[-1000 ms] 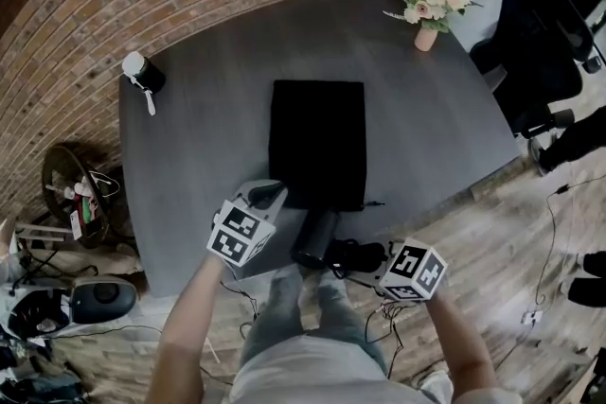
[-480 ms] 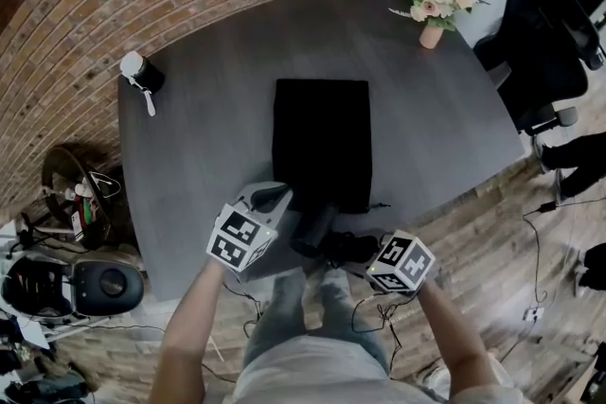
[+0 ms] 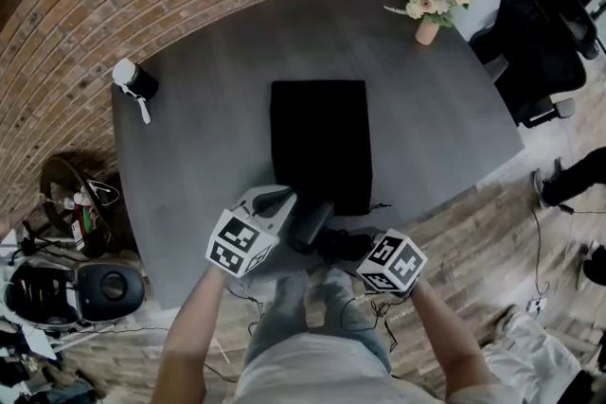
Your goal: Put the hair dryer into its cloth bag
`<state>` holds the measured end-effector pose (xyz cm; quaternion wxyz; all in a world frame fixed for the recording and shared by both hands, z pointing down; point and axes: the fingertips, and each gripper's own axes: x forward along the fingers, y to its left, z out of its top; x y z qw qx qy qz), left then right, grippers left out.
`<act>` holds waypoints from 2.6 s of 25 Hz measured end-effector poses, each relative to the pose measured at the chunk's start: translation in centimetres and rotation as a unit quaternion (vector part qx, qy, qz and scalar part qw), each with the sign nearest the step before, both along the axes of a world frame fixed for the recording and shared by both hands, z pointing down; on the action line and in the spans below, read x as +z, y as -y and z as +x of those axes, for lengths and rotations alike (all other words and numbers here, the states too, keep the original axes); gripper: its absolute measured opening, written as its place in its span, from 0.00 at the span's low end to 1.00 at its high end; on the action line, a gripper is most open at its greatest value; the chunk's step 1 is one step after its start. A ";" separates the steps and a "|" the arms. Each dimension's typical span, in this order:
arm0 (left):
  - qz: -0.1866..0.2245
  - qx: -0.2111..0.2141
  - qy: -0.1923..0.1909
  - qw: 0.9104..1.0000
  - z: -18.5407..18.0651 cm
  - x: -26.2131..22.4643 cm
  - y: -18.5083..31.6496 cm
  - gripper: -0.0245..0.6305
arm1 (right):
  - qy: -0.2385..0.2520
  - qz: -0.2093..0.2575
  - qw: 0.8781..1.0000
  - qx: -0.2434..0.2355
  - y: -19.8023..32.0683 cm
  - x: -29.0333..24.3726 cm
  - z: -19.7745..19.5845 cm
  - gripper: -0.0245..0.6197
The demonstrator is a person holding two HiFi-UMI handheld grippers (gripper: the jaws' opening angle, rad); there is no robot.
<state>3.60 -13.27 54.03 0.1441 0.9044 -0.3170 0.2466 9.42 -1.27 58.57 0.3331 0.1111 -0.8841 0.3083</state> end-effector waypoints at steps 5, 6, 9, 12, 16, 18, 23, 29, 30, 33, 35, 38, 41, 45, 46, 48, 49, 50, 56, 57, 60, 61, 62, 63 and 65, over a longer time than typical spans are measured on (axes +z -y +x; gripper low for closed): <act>-0.004 0.009 -0.006 1.000 -0.1 -0.2 0.0 0.07 | 0.004 -0.004 1.000 0.005 0.0 -0.1 -0.9 0.28; -0.004 0.010 -0.008 1.000 -0.1 -0.2 0.0 0.07 | 0.002 -0.005 1.000 0.013 0.3 0.1 -0.8 0.28; -0.005 0.009 -0.013 1.000 -0.3 -0.3 0.0 0.07 | -0.011 -0.005 0.999 0.042 1.6 0.5 -0.3 0.28; -0.003 0.006 -0.022 1.000 -0.4 -0.5 0.1 0.07 | -0.035 -0.001 0.996 0.086 3.2 1.1 0.3 0.28; -0.002 0.006 -0.039 0.999 -0.3 -0.9 -0.3 0.07 | -0.064 0.006 0.983 0.172 5.4 1.7 0.5 0.28; -0.002 0.007 -0.048 0.999 -0.2 -1.0 -0.5 0.07 | -0.073 0.008 0.973 0.218 6.5 1.8 0.3 0.28; -0.005 0.006 -0.072 0.997 0.0 -1.3 -0.7 0.07 | -0.085 0.024 0.953 0.291 8.6 2.0 -0.3 0.28; -0.017 0.024 -0.084 0.996 0.9 -1.2 -1.4 0.07 | -0.091 0.039 0.932 0.350 10.7 2.4 -0.3 0.28; -0.020 0.031 -0.084 0.996 1.1 -1.0 -1.6 0.07 | -0.093 0.041 0.928 0.357 11.1 2.5 -0.2 0.28; -0.030 0.044 -0.081 0.995 1.4 -0.3 -2.3 0.07 | -0.105 0.055 0.920 0.374 12.4 2.7 0.1 0.29; -0.036 0.044 -0.079 0.995 1.4 0.2 -2.5 0.07 | -0.110 0.066 0.917 0.379 12.9 2.9 0.2 0.29; -0.047 0.038 -0.080 0.995 1.2 1.0 -2.7 0.07 | -0.114 0.078 0.915 0.379 13.2 3.2 0.2 0.29; -0.055 0.035 -0.077 0.995 1.0 1.7 -2.9 0.07 | -0.124 0.092 0.915 0.373 13.3 3.6 0.1 0.29; -0.062 0.029 -0.075 0.995 0.7 2.4 -3.1 0.07 | -0.126 0.091 0.918 0.365 13.2 4.1 0.1 0.29; -0.064 0.028 -0.075 0.995 0.7 2.6 -3.1 0.07 | -0.125 0.087 0.919 0.363 13.1 4.2 0.1 0.29; -0.066 0.027 -0.075 0.995 0.7 2.8 -3.2 0.07 | -0.121 0.080 0.922 0.358 13.0 4.3 0.2 0.30; -0.067 0.027 -0.076 0.995 0.7 2.8 -3.2 0.07 | -0.120 0.078 0.923 0.356 13.0 4.2 0.2 0.31; -0.067 0.026 -0.076 0.995 0.7 2.9 -3.2 0.07 | -0.118 0.075 0.924 0.355 13.0 4.2 0.2 0.33; -0.066 0.019 -0.080 0.994 0.7 3.0 -3.1 0.07 | -0.102 0.065 0.928 0.353 12.2 3.4 0.7 0.46; -0.066 0.018 -0.082 0.994 0.7 2.9 -3.0 0.07 | -0.098 0.064 0.929 0.351 12.0 3.2 0.7 0.48; -0.066 0.015 -0.089 0.994 0.5 2.6 -2.9 0.07 | -0.096 0.058 0.933 0.341 10.7 2.6 0.8 0.50; -0.065 0.013 -0.092 0.994 0.5 2.5 -2.8 0.07 | -0.098 0.056 0.935 0.336 10.2 2.5 0.8 0.50; -0.065 0.012 -0.094 0.993 0.4 2.4 -2.8 0.07 | -0.101 0.054 0.937 0.331 9.6 2.5 0.9 0.50; -0.064 0.011 -0.096 0.993 0.4 2.3 -2.8 0.07 | -0.103 0.051 0.938 0.327 9.0 2.6 1.1 0.50; -0.062 0.010 -0.098 0.993 0.3 2.2 -2.7 0.07 | -0.104 0.043 0.940 0.322 8.0 2.7 1.3 0.50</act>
